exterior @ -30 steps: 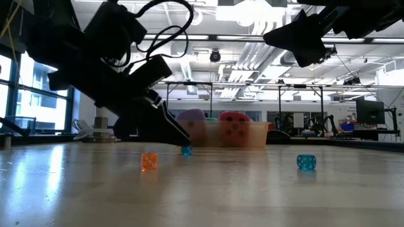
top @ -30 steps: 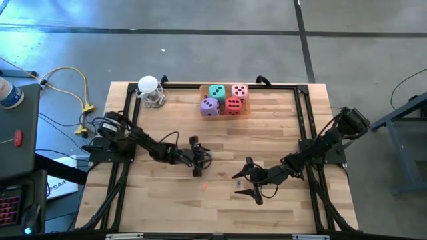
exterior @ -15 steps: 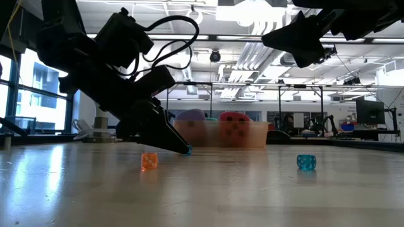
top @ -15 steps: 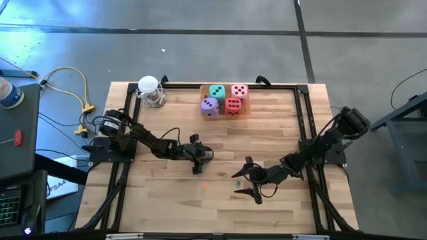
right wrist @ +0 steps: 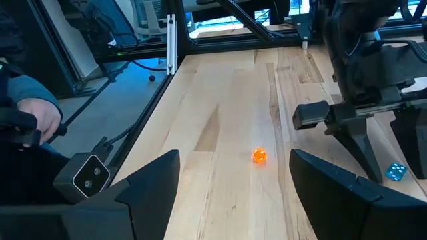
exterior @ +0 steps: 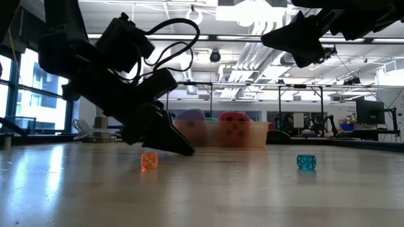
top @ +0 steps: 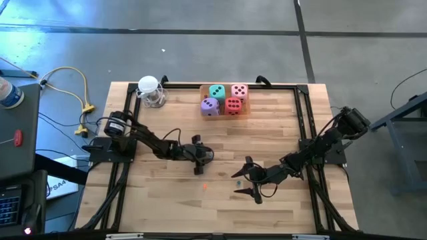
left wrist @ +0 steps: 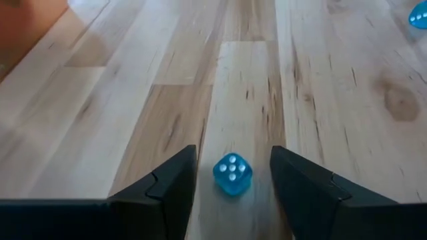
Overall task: Pick & Place Dice
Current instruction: Put the blue die into the orange bin
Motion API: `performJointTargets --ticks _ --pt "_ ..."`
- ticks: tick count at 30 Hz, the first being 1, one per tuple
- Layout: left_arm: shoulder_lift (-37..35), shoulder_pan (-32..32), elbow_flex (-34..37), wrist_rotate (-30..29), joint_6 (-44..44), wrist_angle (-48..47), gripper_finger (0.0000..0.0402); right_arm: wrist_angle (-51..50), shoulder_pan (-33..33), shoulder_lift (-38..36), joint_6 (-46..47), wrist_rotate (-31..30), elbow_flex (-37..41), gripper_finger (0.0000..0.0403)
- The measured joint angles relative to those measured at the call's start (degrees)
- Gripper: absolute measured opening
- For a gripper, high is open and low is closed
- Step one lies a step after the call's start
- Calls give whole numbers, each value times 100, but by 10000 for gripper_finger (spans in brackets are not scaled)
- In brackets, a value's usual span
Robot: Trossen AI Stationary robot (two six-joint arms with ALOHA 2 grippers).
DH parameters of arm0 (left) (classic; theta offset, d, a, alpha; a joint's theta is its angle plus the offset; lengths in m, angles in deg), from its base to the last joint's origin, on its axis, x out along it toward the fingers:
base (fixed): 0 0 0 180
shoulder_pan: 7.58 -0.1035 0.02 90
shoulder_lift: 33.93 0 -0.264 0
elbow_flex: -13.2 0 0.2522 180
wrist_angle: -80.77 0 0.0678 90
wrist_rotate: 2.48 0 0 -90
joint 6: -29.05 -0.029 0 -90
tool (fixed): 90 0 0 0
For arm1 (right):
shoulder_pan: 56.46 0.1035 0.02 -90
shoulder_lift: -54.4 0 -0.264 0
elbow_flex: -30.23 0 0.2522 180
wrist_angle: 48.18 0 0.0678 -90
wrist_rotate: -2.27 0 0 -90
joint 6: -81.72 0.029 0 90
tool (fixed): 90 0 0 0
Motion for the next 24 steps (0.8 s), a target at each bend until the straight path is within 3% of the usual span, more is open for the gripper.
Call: performJointTargets --ticks 24 --pt "85 202 13 -195 219 -464 62 -39 0 0 15 0 0 275"
